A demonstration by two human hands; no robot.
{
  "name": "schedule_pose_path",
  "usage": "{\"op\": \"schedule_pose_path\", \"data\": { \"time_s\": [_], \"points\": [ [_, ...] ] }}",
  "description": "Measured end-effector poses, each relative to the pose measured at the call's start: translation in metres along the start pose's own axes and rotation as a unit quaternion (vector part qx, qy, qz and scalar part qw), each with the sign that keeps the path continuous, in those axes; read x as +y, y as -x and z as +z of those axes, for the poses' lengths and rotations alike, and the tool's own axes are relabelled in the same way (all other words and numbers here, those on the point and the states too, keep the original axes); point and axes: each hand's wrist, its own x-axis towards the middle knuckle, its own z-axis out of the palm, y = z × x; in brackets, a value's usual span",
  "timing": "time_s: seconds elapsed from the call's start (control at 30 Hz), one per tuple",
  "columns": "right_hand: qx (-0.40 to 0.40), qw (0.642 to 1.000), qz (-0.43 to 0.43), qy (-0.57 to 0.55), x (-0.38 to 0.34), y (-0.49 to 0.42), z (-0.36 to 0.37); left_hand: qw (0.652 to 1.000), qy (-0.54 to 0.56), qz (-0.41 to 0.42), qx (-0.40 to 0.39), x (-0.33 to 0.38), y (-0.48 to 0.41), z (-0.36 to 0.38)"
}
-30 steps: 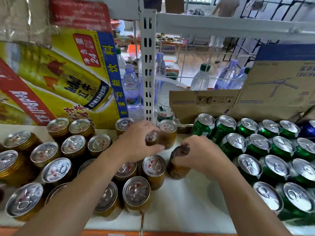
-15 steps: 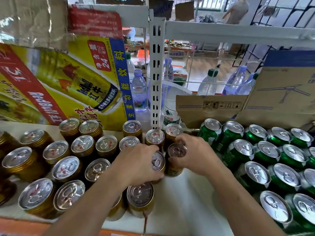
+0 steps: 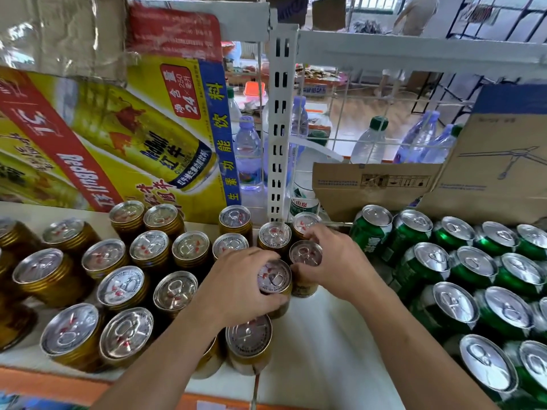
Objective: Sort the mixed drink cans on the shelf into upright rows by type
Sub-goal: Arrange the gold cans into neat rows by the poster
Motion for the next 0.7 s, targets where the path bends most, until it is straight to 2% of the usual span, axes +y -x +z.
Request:
{"op": "schedule_pose_path", "data": {
  "time_s": [0.13,0.27,0.3,0.37,0.47,0.53,0.7],
  "points": [
    [0.014,1.000,-0.006,0.000,0.002,0.004,0.002,1.000,-0.003,0.006,-0.013,0.000,0.000,-0.001],
    [0.095,0.994,-0.041,-0.027,-0.006,0.015,0.001,0.999,0.032,0.008,-0.016,-0.004,0.003,-0.005],
    [0.088,0.993,-0.055,-0.047,-0.009,0.018,0.001,0.999,0.047,0.006,-0.011,-0.005,0.004,-0.007],
    [0.019,0.994,-0.088,-0.065,-0.017,0.022,0.003,0.998,0.061,0.003,0.019,-0.007,0.007,-0.011],
    [-0.076,0.990,-0.117,-0.030,-0.025,0.019,0.016,0.998,0.049,-0.005,0.044,-0.007,0.018,-0.021],
    [-0.094,0.990,-0.103,-0.024,-0.026,0.018,0.027,1.000,0.021,-0.001,-0.015,-0.004,0.028,-0.027],
    [-0.025,0.994,-0.060,-0.092,-0.026,0.028,0.028,0.987,-0.028,-0.010,-0.157,-0.006,0.047,-0.034]
  ]
}}
